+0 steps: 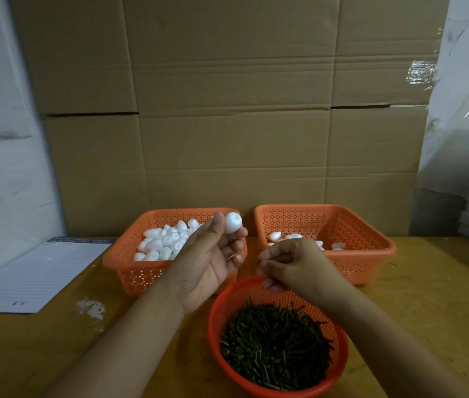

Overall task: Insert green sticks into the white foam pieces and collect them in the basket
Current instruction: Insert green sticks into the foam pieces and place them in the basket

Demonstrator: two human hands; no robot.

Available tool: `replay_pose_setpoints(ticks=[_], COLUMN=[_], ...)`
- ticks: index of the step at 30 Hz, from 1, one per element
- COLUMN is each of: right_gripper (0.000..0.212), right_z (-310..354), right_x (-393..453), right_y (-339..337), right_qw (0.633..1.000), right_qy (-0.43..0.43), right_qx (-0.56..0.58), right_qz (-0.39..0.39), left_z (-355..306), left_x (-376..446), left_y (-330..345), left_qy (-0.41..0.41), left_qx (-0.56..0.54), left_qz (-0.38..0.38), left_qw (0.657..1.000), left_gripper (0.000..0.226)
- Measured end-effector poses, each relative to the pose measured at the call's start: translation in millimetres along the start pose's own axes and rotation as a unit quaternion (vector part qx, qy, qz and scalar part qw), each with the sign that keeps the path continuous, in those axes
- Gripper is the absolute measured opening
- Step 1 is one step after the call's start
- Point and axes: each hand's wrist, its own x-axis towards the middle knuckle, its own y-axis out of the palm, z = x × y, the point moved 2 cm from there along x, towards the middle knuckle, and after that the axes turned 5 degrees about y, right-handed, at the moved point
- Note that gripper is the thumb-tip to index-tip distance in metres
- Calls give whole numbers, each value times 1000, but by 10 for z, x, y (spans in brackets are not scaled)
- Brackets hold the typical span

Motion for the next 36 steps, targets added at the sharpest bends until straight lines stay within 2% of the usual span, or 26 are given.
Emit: replay_pose_setpoints(ticks=[4, 14, 18, 21, 24, 29, 36], right_gripper=[7, 8, 11, 12, 11, 9, 10], right_z=[-12, -17, 23, 89, 153, 201, 182], right_x=[5, -3, -35, -71, -102, -103, -99], right_y=[-1, -9, -11, -37, -46, -47, -72], right_qw=[1000, 1000, 997, 987, 980, 976, 977], right_qy=[1, 4, 2, -10, -36, -78, -100], right_qx=[-12, -10, 77, 163, 194, 191, 139], right_qz=[0, -1, 2, -5, -17, -68, -125], left_z=[11, -7, 7, 27, 53, 54, 56], left_x=[2, 16, 14, 11, 6, -7, -24], left_y=[5, -21, -43, -34, -17, -5, 7], left_qy=[1, 30, 13, -4, -19, -29, -31], left_qx=[-14, 7, -4, 6, -1, -9, -10], left_qz=[-5, -47, -32, -30, -25, -21, -13], left_qw=[1000, 998, 999, 1000, 1000, 999, 999], left_gripper=[16, 27, 21, 27, 30, 36, 31])
